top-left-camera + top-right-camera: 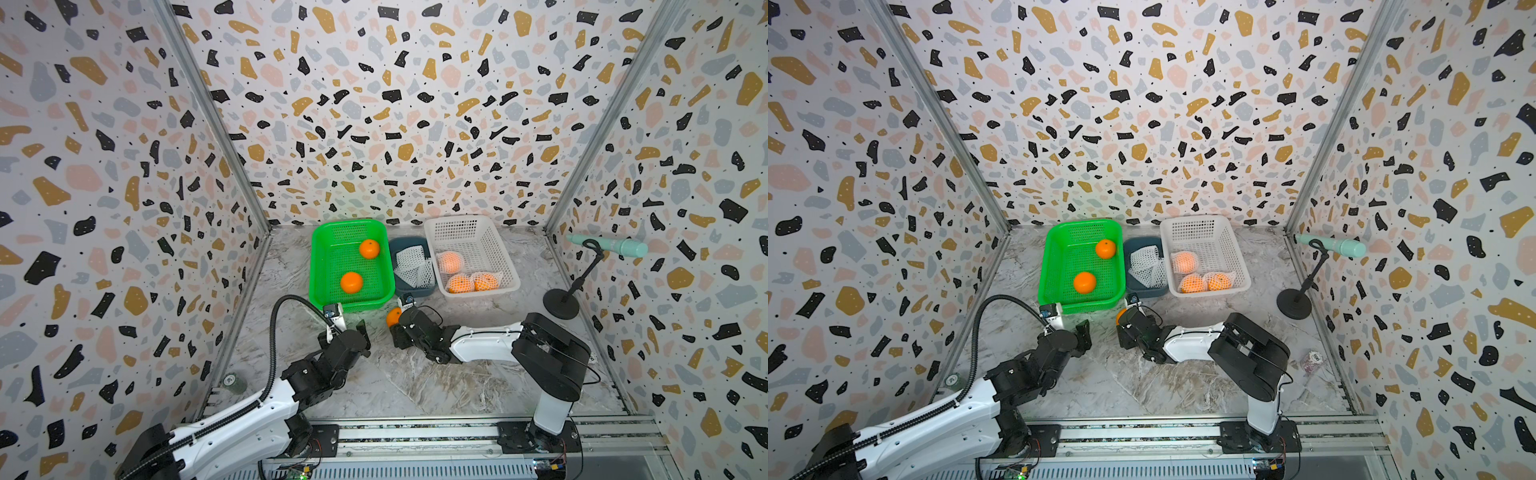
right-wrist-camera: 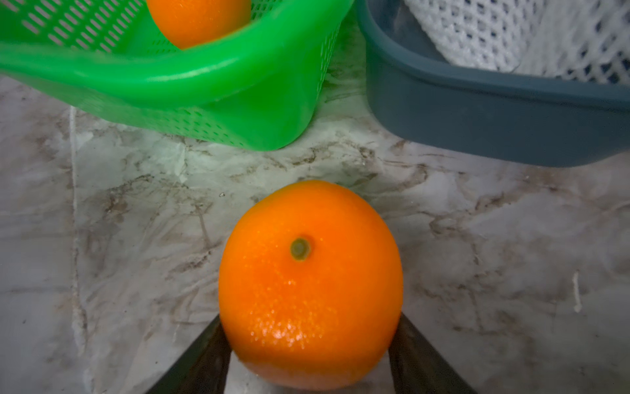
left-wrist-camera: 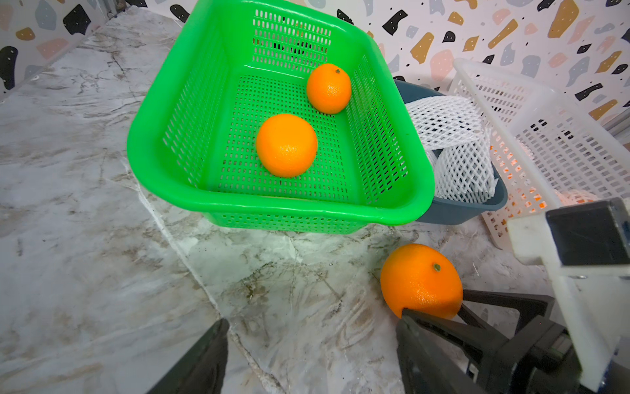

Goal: Remove foam nets from oranges
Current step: Pick up the orange from the center of the board.

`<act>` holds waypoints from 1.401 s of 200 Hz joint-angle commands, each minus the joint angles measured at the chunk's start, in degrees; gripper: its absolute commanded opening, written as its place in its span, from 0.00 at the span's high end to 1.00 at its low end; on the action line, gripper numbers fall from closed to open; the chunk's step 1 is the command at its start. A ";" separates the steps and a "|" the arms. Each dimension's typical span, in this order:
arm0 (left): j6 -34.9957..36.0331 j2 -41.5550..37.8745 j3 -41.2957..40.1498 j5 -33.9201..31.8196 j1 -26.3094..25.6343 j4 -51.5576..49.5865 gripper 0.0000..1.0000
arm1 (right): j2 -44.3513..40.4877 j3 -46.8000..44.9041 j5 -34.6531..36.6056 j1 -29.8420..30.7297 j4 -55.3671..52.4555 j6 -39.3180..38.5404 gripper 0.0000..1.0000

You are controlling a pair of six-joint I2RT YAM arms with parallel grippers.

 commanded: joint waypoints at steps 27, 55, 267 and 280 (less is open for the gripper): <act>0.51 -0.52 -0.39 -0.12 0.36 -0.17 0.22 | -0.06 0.65 0.58 0.29 -0.82 -0.07 0.19; 0.63 -0.56 -0.31 -0.14 0.32 -0.23 0.22 | 0.81 2.08 0.84 0.15 -1.48 -0.48 0.16; 4.78 -1.93 11.85 -2.10 2.48 -12.11 0.18 | -9.14 6.03 -2.63 0.03 -10.78 -8.55 0.27; 5.66 -1.74 13.44 -2.08 3.14 -12.89 0.18 | -10.64 7.33 -3.44 0.27 -11.90 -9.64 0.27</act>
